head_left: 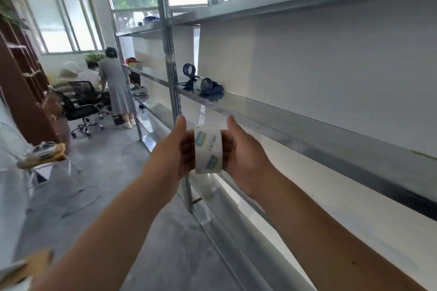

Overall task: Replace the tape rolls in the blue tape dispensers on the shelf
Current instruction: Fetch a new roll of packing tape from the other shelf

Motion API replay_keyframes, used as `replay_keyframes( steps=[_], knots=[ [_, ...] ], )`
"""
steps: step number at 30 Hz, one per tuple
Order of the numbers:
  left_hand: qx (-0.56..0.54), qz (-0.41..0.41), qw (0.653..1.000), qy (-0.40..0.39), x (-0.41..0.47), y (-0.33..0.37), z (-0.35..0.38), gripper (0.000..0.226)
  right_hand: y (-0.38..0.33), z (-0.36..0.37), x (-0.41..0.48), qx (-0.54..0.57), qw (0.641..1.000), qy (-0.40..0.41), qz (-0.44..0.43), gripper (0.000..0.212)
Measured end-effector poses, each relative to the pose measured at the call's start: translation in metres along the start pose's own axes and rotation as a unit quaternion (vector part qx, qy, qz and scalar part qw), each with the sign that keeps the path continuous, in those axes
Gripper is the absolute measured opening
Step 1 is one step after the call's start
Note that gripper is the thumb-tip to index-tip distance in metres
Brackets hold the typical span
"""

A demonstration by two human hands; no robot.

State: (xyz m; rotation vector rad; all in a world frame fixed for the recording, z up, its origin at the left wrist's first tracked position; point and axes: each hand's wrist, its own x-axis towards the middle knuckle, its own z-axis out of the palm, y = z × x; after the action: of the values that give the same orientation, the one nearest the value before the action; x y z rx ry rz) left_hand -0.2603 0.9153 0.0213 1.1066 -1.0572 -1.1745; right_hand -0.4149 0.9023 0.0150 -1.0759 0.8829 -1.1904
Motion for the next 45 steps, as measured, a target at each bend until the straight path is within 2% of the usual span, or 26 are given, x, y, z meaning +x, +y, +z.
replay_keyframes(
  steps=[12,16,22,26,30,35,38,45],
  knots=[
    [-0.026,-0.001,0.998,0.062,0.100,0.011,-0.147,0.071,0.044,0.128,0.133,-0.005,0.998,-0.061,0.030,0.064],
    [-0.030,-0.007,0.997,0.069,0.138,0.011,-0.179,0.068,0.058,0.156,0.185,-0.009,0.995,-0.086,0.041,0.063],
    [-0.011,0.005,0.992,0.126,0.217,0.011,-0.222,0.069,0.078,0.189,0.286,0.006,0.990,-0.132,0.049,0.062],
    [-0.021,-0.003,0.987,0.161,0.281,0.013,-0.246,0.062,0.085,0.210,0.361,-0.012,0.986,-0.154,0.055,0.068],
    [-0.031,-0.003,0.984,0.174,0.338,0.013,-0.262,0.066,0.088,0.229,0.436,-0.037,0.983,-0.170,0.057,0.075],
    [-0.044,0.002,0.974,0.224,0.393,0.018,-0.300,0.051,0.095,0.263,0.503,-0.066,0.976,-0.199,0.059,0.078],
    [-0.047,0.009,0.972,0.231,0.426,0.022,-0.325,0.053,0.099,0.286,0.539,-0.071,0.972,-0.218,0.055,0.076],
    [-0.020,0.002,0.966,0.257,0.511,0.022,-0.395,0.039,0.123,0.340,0.621,-0.062,0.974,-0.212,0.053,0.070]
  ],
)
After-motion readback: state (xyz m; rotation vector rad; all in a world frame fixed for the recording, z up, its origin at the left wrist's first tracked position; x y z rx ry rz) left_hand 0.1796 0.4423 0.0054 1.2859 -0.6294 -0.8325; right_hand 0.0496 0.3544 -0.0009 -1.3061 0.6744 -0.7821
